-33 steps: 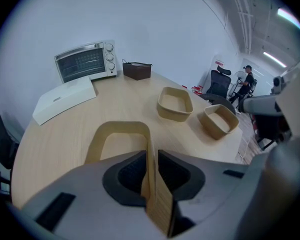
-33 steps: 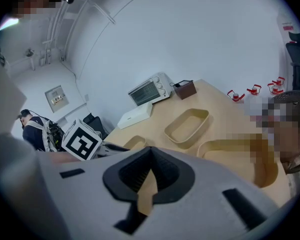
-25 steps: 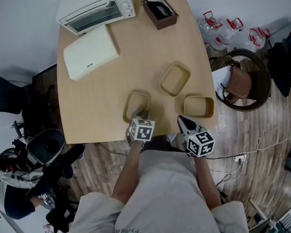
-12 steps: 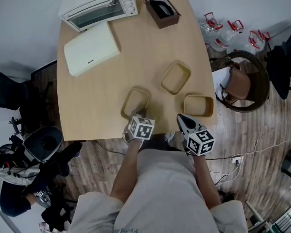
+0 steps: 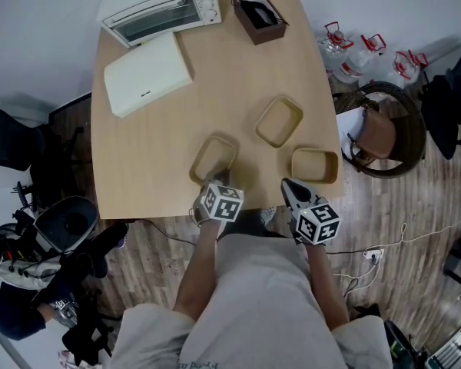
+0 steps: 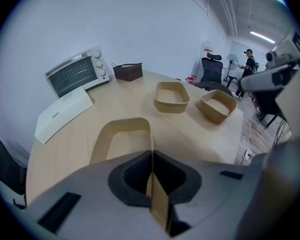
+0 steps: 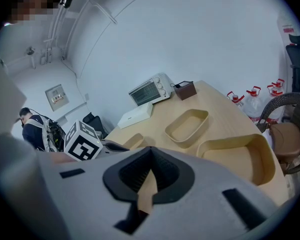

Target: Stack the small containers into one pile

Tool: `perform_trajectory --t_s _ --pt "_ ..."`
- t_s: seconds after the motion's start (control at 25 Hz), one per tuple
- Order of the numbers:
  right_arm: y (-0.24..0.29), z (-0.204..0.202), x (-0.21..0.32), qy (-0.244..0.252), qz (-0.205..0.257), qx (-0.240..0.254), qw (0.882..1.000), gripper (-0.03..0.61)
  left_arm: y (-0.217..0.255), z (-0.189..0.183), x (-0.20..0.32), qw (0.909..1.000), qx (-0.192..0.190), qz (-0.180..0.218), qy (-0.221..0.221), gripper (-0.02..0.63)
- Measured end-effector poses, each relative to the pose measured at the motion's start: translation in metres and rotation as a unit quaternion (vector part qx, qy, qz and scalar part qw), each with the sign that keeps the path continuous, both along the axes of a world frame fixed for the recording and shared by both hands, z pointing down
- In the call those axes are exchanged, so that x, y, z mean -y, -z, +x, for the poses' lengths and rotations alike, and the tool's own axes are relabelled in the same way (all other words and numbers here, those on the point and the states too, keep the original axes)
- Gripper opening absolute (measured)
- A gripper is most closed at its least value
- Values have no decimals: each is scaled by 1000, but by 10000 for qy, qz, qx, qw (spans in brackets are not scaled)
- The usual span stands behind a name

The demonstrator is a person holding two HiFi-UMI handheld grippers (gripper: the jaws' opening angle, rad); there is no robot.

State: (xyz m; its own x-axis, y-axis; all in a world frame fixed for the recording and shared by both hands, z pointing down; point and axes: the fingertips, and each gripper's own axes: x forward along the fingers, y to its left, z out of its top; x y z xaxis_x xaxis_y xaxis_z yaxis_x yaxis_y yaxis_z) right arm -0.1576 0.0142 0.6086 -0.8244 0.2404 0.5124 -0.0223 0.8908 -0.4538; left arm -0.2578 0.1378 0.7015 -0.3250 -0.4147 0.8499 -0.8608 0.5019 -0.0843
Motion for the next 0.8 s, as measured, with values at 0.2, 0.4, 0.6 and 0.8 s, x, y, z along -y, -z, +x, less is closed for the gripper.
perform_trajectory --t_s 0.2,0.4,0.6,0.8 --pt "4 2 1 -45 25 39 10000 6 10 -4 1 9997 210 -15 -101 14" --pt "7 5 1 -88 54 85 9999 6 20 -4 8 9981 486 -74 -366 14" --pt "10 7 -4 -71 77 132 9999 6 30 -1 16 9961 684 -54 -551 12" --pt "13 11 -2 -148 90 202 9996 6 41 2 30 9908 976 -117 -932 12"
